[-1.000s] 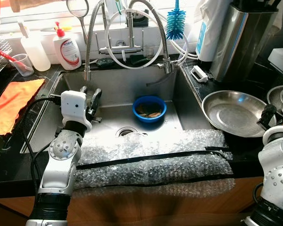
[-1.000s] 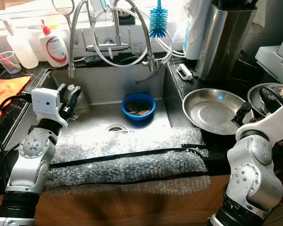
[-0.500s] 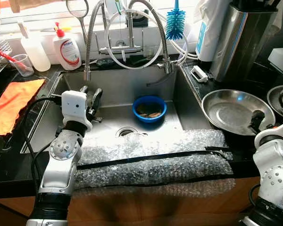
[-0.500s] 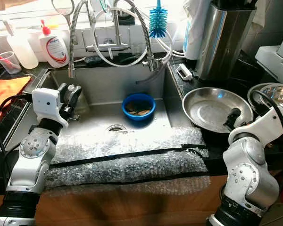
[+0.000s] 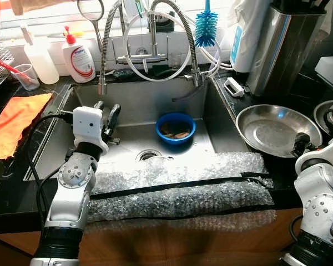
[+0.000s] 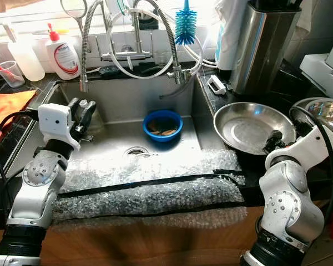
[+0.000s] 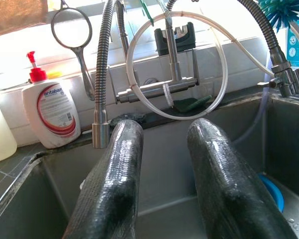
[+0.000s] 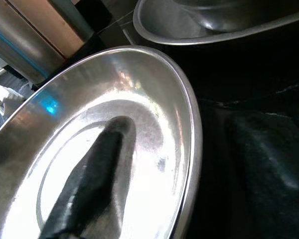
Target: Kitchen organization
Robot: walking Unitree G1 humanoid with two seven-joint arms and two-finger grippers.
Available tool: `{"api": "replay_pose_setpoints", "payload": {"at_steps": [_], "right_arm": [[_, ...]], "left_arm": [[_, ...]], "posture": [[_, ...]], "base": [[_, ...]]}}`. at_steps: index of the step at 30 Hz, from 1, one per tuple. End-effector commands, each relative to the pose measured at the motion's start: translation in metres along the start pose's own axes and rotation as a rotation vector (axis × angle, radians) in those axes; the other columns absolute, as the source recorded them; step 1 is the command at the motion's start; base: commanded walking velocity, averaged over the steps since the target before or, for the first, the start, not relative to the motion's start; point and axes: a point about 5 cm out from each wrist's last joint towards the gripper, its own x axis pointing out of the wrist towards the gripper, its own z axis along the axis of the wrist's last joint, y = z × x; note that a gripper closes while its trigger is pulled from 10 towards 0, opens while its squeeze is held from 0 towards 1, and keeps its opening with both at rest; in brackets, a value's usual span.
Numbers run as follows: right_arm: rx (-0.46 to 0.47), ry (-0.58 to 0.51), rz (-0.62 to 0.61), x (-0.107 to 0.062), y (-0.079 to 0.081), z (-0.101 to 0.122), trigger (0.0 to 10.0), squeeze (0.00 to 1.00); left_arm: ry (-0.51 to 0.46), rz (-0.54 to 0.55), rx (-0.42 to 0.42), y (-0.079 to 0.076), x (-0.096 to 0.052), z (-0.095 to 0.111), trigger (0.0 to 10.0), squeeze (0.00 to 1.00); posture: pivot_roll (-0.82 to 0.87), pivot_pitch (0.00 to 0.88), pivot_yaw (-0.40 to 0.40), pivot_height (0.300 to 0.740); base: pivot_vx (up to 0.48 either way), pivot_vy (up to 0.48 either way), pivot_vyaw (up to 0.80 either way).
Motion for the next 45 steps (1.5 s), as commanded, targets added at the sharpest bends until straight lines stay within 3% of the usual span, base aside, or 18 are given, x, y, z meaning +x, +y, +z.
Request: {"api": "replay_pose_setpoints", "payload": {"at_steps": [1, 22, 26, 29, 34, 35, 36, 37, 45], "right_arm": [[0.008, 0.013, 0.036, -0.001, 0.010, -0.002, 0.0, 0.00], [0.076, -0.021, 0.074, 0.001, 0.028, -0.004, 0.0, 0.00], [0.118, -0.098, 0.092, 0.000, 0.032, 0.003, 0.0, 0.00], [0.197, -0.197, 0.156, -0.004, 0.045, 0.012, 0.0, 0.00], [0.208, -0.191, 0.223, -0.004, 0.064, 0.004, 0.0, 0.00], [0.198, -0.169, 0.263, -0.004, 0.073, -0.004, 4.7, 0.00], [0.190, -0.162, 0.281, -0.004, 0.077, -0.007, 4.7, 0.00], [0.185, -0.155, 0.311, -0.006, 0.083, -0.011, 10.0, 0.00], [0.173, -0.170, 0.453, -0.008, 0.104, -0.022, 10.0, 0.00]], "left_arm": [[-0.004, -0.002, 0.030, 0.003, 0.001, 0.002, 10.0, 0.00], [-0.028, -0.007, 0.035, 0.001, 0.004, 0.007, 10.0, 0.00], [-0.045, -0.016, 0.068, -0.001, 0.006, 0.010, 10.0, 0.00], [-0.054, -0.020, 0.090, -0.003, 0.005, 0.011, 10.0, 0.00], [-0.072, -0.008, 0.103, -0.001, 0.008, 0.015, 10.0, 0.00], [-0.074, -0.006, 0.105, -0.001, 0.009, 0.015, 10.0, 0.00], [-0.075, -0.006, 0.106, -0.001, 0.009, 0.016, 10.0, 0.00], [-0.076, -0.005, 0.107, -0.001, 0.010, 0.016, 10.0, 0.00], [-0.090, 0.015, 0.117, 0.001, 0.012, 0.019, 10.0, 0.00]], "posture": [[-0.08, 0.000, 0.052, 0.740], [-0.07, 0.000, 0.052, 0.740], [-0.08, 0.000, 0.051, 0.740], [-0.07, 0.000, 0.051, 0.740], [-0.08, 0.000, 0.056, 0.740], [-0.08, 0.000, 0.056, 0.740], [-0.08, 0.000, 0.056, 0.740], [-0.08, 0.000, 0.056, 0.740], [-0.06, 0.000, 0.046, 0.740]], "base": [[0.000, 0.000, 0.00], [0.000, 0.000, 0.00], [0.000, 0.000, 0.00], [0.000, 0.000, 0.00], [0.000, 0.000, 0.00], [0.000, 0.000, 0.00], [0.000, 0.000, 0.00], [0.000, 0.000, 0.00], [0.000, 0.000, 0.00]]}}
